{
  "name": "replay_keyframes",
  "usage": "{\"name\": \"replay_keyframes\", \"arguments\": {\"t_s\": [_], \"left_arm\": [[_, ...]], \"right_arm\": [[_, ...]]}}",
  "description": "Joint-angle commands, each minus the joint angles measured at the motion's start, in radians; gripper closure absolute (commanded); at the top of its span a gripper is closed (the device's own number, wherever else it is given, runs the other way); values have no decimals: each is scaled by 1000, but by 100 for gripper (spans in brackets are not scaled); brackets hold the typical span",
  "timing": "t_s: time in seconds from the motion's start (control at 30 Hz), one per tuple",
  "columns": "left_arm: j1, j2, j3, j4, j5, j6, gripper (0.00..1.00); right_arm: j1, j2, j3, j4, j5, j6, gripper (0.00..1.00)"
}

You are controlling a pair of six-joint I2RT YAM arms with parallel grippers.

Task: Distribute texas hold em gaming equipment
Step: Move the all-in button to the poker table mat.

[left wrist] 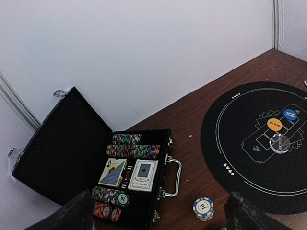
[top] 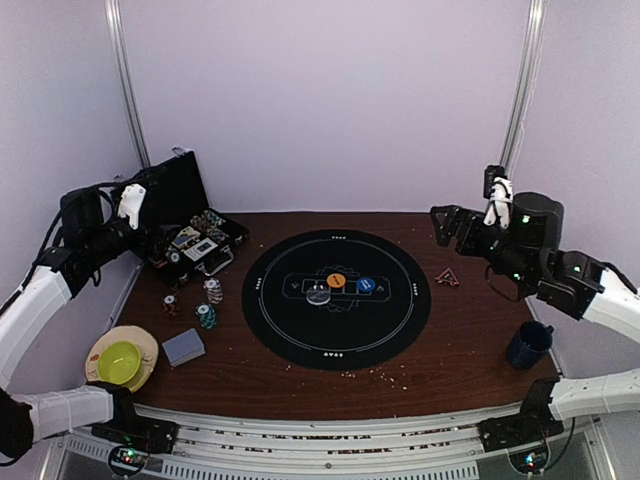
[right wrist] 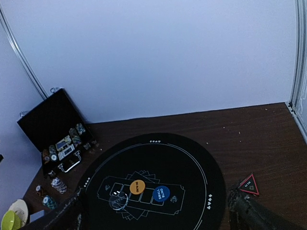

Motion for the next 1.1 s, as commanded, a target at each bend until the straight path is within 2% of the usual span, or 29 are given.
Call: {"name": "replay_keyframes", "arguments": {"t_s": [0.0, 0.23, 0.3, 0.43, 0.5, 0.6, 0.67, 0.73, 0.9, 1.07], "left_arm": [[9, 20, -24, 17, 49, 71, 2], [9, 84, -21, -43, 141, 140, 2], [8, 103, -15, -58, 153, 145, 2], [7, 135, -15, -63, 163, 153, 2], [8, 157, -13, -62, 160, 150, 2], [7, 181, -12, -63, 156, 149, 2], [7, 190, -15, -59, 161, 149, 2], [7, 201, -16, -54, 161, 145, 2], [6, 248, -13, -54, 161, 142, 2], [-2, 281, -3, -69, 162, 145, 2]], "right_arm": [[18, 41, 23, -30, -1, -16, 0], [97, 172, 24, -34, 107, 19, 0], [156, 250, 64, -77, 154, -1, 0], [312, 394, 157, -154, 456, -45, 0], [330, 454, 192, -197, 530, 25, 0], [331, 531, 251, -275, 515, 113, 0], [331, 543, 247, -257, 468, 93, 0], [330, 533, 222, -222, 420, 51, 0], [329, 463, 150, -179, 488, 52, 0], [328, 418, 97, -134, 480, 39, 0]]}}
